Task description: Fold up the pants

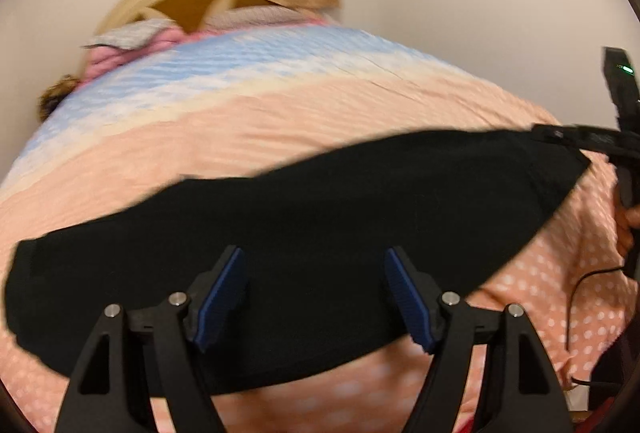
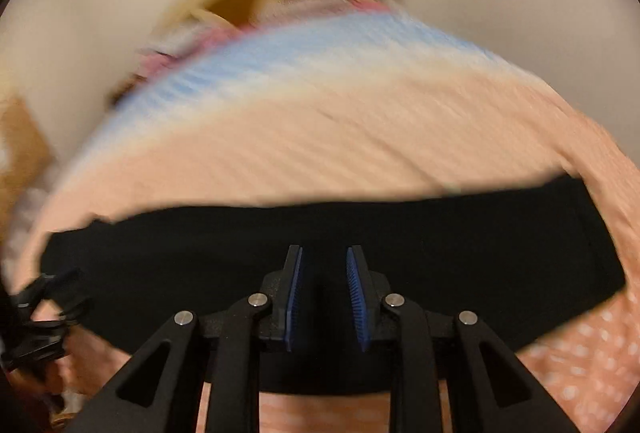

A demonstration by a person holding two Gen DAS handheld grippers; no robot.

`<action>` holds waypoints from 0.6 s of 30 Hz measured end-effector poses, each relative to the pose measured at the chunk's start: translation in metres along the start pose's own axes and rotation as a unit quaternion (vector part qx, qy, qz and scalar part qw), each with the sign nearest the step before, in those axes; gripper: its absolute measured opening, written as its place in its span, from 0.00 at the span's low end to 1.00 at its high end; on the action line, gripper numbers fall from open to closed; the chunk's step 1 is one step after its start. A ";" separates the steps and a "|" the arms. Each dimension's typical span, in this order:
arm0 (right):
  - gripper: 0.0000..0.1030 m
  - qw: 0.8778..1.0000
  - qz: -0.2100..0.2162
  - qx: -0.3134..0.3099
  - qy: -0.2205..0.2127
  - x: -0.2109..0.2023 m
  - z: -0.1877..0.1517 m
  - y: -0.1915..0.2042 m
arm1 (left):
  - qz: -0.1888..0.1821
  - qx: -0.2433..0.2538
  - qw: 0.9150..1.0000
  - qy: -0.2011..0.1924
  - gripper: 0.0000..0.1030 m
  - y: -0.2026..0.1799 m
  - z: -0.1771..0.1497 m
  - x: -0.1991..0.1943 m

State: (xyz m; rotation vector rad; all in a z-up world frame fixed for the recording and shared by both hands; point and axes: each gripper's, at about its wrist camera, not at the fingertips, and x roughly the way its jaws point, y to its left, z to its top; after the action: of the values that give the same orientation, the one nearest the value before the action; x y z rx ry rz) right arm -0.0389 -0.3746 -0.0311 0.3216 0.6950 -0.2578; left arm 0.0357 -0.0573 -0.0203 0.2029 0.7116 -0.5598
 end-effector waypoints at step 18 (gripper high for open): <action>0.39 0.940 0.237 -0.225 0.097 0.077 -0.080 0.238 | 0.152 -0.239 0.958 0.050 0.74 0.202 -0.090 -0.028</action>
State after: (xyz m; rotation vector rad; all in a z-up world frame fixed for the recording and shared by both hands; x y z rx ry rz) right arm 0.0513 -0.1358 -0.0920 0.0670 0.8260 0.3956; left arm 0.0790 0.1558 -0.0713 -0.1133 0.8745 -0.0738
